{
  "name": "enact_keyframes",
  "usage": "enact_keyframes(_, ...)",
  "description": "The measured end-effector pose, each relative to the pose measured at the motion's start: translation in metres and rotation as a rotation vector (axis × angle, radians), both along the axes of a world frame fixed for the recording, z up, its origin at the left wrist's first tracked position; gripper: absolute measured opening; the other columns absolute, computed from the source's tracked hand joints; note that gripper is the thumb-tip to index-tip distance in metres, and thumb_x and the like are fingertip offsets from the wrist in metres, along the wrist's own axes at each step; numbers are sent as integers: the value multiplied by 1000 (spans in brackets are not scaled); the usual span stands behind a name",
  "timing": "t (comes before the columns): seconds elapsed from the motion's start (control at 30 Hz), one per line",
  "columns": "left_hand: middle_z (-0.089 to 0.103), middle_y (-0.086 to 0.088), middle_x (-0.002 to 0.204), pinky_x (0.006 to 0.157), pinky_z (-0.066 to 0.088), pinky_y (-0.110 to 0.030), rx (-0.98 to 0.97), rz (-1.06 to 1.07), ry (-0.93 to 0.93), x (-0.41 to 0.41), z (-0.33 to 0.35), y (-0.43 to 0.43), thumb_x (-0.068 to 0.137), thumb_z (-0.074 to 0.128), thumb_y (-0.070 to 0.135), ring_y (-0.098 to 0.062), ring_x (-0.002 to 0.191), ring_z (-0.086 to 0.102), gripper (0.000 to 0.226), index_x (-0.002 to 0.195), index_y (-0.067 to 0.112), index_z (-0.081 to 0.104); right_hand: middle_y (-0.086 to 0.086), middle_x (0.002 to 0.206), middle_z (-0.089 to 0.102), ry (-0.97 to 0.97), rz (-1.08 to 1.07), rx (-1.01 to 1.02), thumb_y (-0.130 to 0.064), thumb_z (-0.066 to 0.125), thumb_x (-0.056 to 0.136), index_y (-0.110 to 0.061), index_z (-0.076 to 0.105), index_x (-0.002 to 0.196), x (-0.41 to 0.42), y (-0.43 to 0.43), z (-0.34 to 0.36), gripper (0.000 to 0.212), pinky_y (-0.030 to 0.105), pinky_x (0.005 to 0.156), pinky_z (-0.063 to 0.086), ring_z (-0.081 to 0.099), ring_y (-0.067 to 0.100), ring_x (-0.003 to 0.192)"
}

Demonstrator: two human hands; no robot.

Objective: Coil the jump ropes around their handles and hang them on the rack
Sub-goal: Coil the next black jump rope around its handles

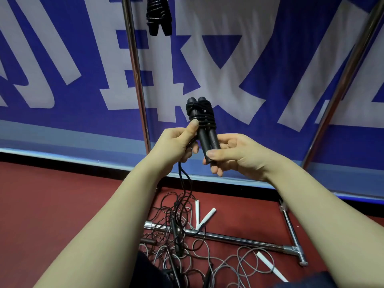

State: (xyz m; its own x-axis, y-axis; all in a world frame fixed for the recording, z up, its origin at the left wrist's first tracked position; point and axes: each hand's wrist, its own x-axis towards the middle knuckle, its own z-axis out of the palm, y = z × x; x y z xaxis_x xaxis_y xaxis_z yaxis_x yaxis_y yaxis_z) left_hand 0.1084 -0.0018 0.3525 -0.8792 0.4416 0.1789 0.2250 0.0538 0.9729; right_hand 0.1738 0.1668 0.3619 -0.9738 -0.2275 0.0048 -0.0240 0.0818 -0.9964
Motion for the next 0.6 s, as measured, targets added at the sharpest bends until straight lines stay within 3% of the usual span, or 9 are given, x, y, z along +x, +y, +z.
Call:
enact_keyframes(0.13, 59, -6, 54, 44, 34, -19, -55, 73, -32, -5, -3, 0, 92, 56, 50, -11, 40, 39, 52, 79, 1, 68, 23, 85, 64, -10, -77, 101, 5, 66, 86, 5, 59, 118, -2, 7, -1, 33, 31, 56, 55, 61, 27, 57)
enact_keyframes(0.3, 61, -6, 57, 46, 35, -19, -112, 67, -50, -9, -5, -5, 88, 60, 54, -11, 43, 42, 51, 71, 6, 67, 19, 82, 66, -16, -135, 167, 7, 69, 83, 6, 57, 117, -4, 7, -2, 36, 35, 56, 57, 60, 31, 57)
enact_keyframes(0.5, 36, 4, 56, 55, 32, -24, -135, 6, -88, -9, -5, -4, 93, 56, 54, -12, 51, 30, 45, 74, 13, 59, 19, 83, 64, -13, -169, 200, 7, 70, 83, 3, 57, 113, -5, 9, -1, 33, 35, 55, 57, 59, 26, 52)
enact_keyframes(0.6, 29, 5, 54, 47, 26, -22, -98, 66, -88, -8, -5, 1, 94, 59, 48, -13, 50, 23, 43, 71, 12, 61, 20, 82, 64, -4, -209, 209, 7, 70, 82, 5, 57, 112, -5, 10, 0, 33, 33, 51, 55, 59, 25, 49)
